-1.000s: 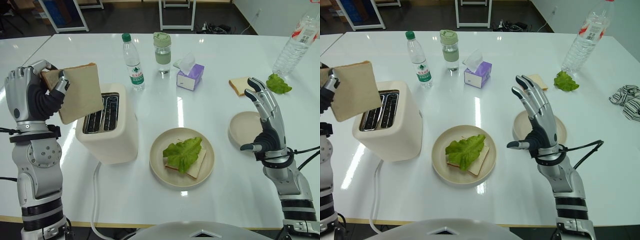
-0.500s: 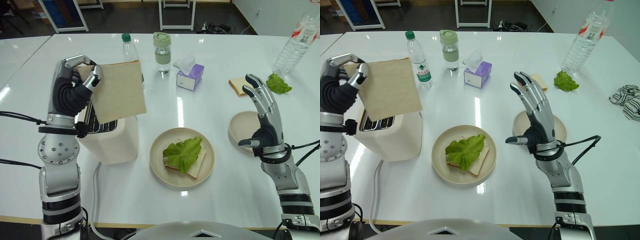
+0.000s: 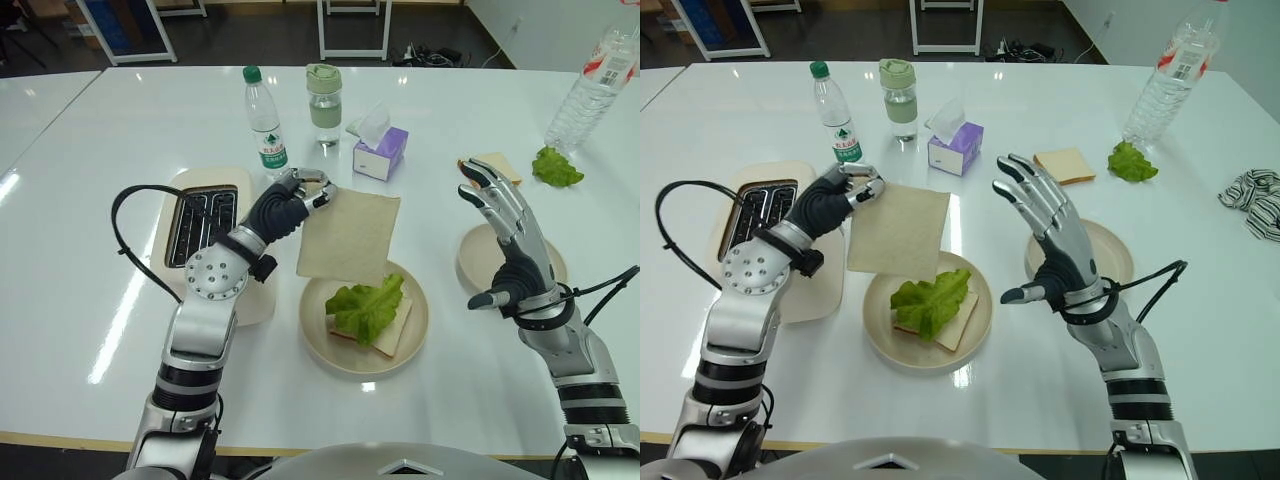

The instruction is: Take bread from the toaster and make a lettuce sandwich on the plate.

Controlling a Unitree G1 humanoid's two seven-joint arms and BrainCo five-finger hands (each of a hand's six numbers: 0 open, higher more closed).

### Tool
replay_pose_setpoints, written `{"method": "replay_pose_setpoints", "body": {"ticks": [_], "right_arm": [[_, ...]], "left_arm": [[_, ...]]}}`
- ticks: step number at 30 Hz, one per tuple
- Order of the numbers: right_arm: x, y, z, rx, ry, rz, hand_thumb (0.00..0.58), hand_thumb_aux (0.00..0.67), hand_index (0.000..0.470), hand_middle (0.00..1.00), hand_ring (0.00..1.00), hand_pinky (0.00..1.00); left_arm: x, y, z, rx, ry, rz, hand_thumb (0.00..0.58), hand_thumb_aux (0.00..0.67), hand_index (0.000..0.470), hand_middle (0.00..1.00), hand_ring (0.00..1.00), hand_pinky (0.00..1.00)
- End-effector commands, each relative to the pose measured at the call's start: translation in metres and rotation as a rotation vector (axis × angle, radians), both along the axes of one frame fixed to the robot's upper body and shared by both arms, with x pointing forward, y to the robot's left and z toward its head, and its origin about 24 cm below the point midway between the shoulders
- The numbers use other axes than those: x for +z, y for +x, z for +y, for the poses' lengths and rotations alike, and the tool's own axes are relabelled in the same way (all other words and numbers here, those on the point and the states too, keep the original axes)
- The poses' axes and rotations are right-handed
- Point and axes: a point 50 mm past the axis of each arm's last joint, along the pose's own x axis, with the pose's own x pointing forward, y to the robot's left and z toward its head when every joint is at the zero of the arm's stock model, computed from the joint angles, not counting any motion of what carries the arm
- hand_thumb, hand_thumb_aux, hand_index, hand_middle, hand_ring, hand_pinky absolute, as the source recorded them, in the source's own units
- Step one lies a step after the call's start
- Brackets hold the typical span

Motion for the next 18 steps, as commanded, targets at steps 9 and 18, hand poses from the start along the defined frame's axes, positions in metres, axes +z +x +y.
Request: {"method": "replay_pose_setpoints", "body": {"ticks": [9, 18], "right_arm": [[-0.029, -0.008, 0.015, 0.167, -0.374, 0.178, 0.000, 0.000, 0.000, 0.00, 0.00, 0.00], [-0.036, -0.006, 0.018, 0.157, -0.479, 0.174, 0.000, 0.000, 0.000, 0.00, 0.00, 0.00]], "left_arm": [[-0.050, 0.010, -0.032, -0.230, 0.010, 0.302, 0.580, 0.670, 0.470, 1.00, 1.00, 1.00], [-0.073, 0.007, -0.044, -0.279, 0.045, 0.367, 0.580, 0.670, 0.470, 1.00, 1.00, 1.00]]}}
